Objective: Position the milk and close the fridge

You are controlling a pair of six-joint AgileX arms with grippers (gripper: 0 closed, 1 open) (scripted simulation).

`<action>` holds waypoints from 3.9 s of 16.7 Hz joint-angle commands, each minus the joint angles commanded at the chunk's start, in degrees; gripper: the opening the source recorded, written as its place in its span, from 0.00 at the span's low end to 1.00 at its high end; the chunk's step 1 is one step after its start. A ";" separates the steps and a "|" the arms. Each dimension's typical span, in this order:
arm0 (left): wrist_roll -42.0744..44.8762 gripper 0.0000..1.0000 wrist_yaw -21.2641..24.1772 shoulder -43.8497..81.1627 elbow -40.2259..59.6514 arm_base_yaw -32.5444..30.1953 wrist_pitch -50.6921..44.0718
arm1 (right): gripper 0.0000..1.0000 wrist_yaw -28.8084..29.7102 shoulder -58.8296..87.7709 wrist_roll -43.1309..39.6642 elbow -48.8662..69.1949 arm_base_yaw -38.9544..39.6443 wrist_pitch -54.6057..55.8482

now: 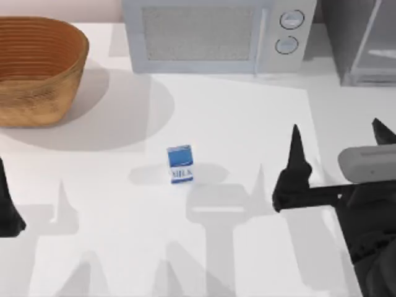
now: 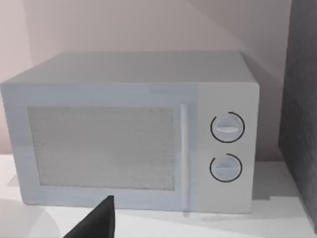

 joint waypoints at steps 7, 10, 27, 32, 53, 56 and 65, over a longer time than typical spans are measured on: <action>0.00 1.00 0.00 0.00 0.00 0.00 0.00 | 1.00 0.50 39.65 -0.41 19.65 2.81 17.60; 0.00 1.00 0.00 0.00 0.00 0.00 0.00 | 1.00 0.53 54.43 -0.24 26.77 2.95 23.48; 0.00 1.00 0.00 0.00 0.00 0.00 0.00 | 1.00 -3.88 71.67 0.38 40.67 0.00 27.85; 0.00 1.00 0.00 0.00 0.00 0.00 0.00 | 1.00 -5.66 72.51 0.32 43.41 -1.79 26.01; 0.00 1.00 0.00 0.00 0.00 0.00 0.00 | 0.00 -5.66 72.51 0.32 43.41 -1.79 26.01; 0.00 1.00 0.00 0.00 0.00 0.00 0.00 | 0.00 -5.66 72.17 0.37 43.30 -1.67 25.84; 0.00 1.00 0.00 0.00 0.00 0.00 0.00 | 0.00 -5.70 66.07 0.46 41.75 -1.63 21.16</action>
